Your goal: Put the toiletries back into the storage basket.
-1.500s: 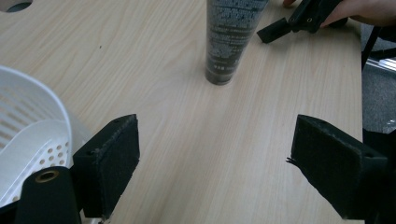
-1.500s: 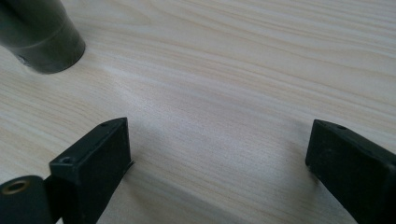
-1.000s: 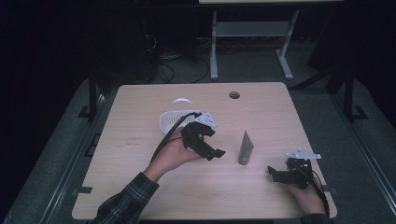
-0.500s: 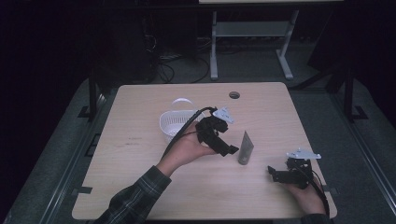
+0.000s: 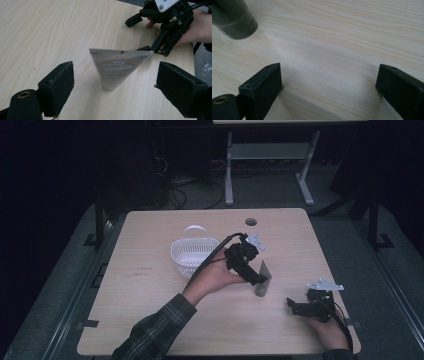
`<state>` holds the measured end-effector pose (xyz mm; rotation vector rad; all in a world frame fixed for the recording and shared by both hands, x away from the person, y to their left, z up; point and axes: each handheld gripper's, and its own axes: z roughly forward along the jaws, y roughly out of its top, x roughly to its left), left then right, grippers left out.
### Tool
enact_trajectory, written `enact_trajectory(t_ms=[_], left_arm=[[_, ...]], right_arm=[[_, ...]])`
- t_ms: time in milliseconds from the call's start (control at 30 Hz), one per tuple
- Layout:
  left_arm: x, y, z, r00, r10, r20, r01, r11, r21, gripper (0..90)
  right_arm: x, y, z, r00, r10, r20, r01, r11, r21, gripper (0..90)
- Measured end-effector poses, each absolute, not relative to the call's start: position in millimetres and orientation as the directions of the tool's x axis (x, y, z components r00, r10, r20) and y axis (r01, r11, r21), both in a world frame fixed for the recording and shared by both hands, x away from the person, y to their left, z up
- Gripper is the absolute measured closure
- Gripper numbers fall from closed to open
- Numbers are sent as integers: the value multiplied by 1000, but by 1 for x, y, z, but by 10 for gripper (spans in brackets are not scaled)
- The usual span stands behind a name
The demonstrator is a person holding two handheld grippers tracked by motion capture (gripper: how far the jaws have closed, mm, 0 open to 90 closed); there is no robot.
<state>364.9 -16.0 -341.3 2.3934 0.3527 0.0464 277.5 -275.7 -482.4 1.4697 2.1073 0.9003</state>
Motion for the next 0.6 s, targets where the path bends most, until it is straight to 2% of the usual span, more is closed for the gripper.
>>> enact_trajectory(t_ms=[600], left_arm=[[369,-52,-352,966,249,-73,238,-740,629,144]], right_arm=[[277,-276,-482,-356,934,28,665,232,710,60]])
